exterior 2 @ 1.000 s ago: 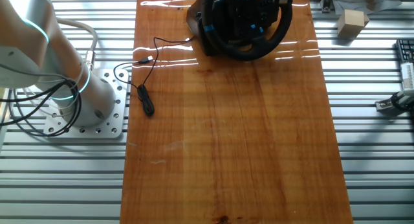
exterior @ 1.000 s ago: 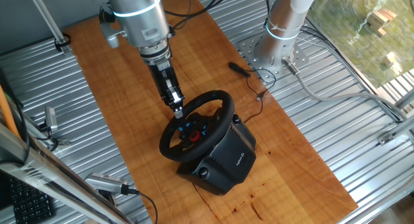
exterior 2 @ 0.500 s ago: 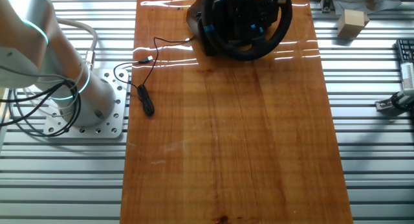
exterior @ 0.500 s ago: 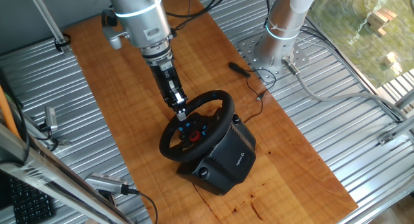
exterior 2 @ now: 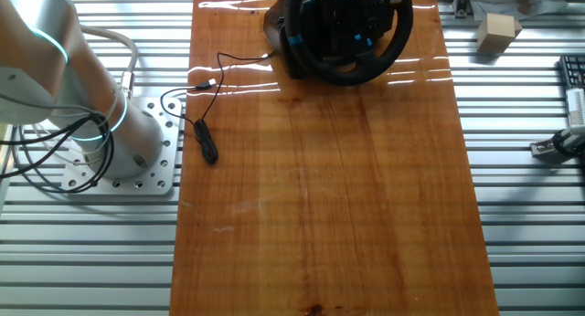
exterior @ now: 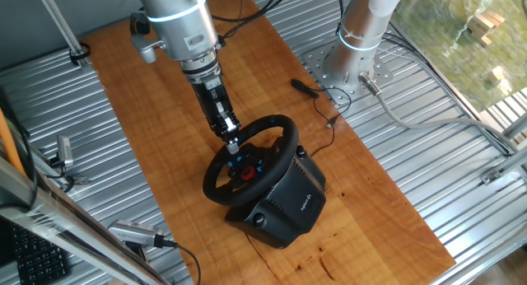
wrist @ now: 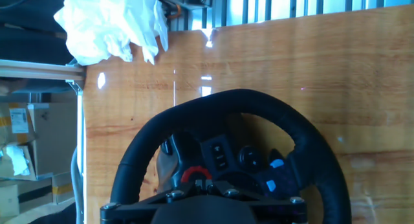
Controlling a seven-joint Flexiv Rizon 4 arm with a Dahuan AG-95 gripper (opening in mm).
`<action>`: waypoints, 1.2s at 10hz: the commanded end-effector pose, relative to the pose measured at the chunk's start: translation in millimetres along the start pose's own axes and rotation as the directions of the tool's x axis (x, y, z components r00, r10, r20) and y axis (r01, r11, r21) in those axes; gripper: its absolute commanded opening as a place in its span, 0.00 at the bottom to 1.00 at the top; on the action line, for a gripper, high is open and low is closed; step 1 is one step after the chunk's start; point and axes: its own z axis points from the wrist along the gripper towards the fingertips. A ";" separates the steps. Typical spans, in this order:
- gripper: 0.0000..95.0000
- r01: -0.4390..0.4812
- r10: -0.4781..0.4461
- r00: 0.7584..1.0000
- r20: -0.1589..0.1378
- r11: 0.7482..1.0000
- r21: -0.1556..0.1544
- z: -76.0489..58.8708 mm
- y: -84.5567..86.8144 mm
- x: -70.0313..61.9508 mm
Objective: Rotate the steering wheel 90 degrees counterclockwise
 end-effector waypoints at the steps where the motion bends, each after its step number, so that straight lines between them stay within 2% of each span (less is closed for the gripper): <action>1: 0.00 0.009 -0.009 1.000 0.001 1.000 0.007 -0.4 0.2 0.4; 2: 0.00 0.007 -0.007 1.000 -0.002 1.000 0.005 -0.4 0.2 0.4; 6: 0.00 0.176 -0.177 0.983 -0.051 0.984 -0.017 -0.4 0.2 0.4; 9: 0.00 0.262 -0.263 0.965 -0.010 0.963 -0.063 -0.4 0.2 0.4; 10: 0.00 0.276 -0.277 0.961 -0.012 0.959 -0.059 -0.4 0.2 0.4; 11: 0.00 0.277 -0.279 0.960 -0.030 0.960 -0.046 -0.4 0.2 0.4; 12: 0.00 0.273 -0.274 0.961 -0.028 0.961 -0.044 -0.4 0.2 0.4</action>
